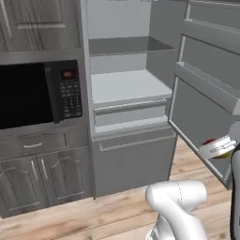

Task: Retrieve the tangerine and mango from the fridge and place them into the bowl on the dining table.

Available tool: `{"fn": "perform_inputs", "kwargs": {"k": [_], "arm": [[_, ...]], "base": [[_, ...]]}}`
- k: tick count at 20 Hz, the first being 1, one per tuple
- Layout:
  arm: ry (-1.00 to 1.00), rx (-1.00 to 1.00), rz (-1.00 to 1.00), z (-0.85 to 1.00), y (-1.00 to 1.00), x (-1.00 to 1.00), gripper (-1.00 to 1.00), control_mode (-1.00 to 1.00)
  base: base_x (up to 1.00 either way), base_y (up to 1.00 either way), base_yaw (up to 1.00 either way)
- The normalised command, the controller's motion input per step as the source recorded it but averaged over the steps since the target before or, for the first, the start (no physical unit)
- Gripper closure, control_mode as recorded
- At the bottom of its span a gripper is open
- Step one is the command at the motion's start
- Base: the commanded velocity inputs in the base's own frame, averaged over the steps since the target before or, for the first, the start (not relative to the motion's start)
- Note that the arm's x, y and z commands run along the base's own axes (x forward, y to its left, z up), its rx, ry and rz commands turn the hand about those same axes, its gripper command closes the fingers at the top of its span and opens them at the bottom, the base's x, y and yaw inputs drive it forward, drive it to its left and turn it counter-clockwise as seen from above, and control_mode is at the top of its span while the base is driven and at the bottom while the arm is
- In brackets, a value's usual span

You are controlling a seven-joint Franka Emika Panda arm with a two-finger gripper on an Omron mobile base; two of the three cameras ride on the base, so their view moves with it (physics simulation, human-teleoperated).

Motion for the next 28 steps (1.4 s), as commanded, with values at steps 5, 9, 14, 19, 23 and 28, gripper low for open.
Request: {"fn": "perform_inputs", "kwargs": {"k": [5,9,14,19,23,28], "arm": [[0.0,0.0,0.0,0.0,0.0,0.0,1.0,1.0],[0.0,0.0,0.0,0.0,0.0,0.0,1.0,1.0],[0.0,0.0,0.0,0.0,0.0,0.0,1.0,1.0],[0.0,0.0,0.0,0.0,0.0,0.0,1.0,1.0],[0.0,0.0,0.0,0.0,0.0,0.0,1.0,1.0],[0.0,0.0,0.0,0.0,0.0,0.0,1.0,1.0]], "base": [[-0.96,-0.1,0.32],[-0.98,-0.14,0.45],[-0.98,-0.05,0.52],[-0.95,-0.01,0.52],[-0.91,0.0,0.51],[-0.8,0.0,0.48]]}}
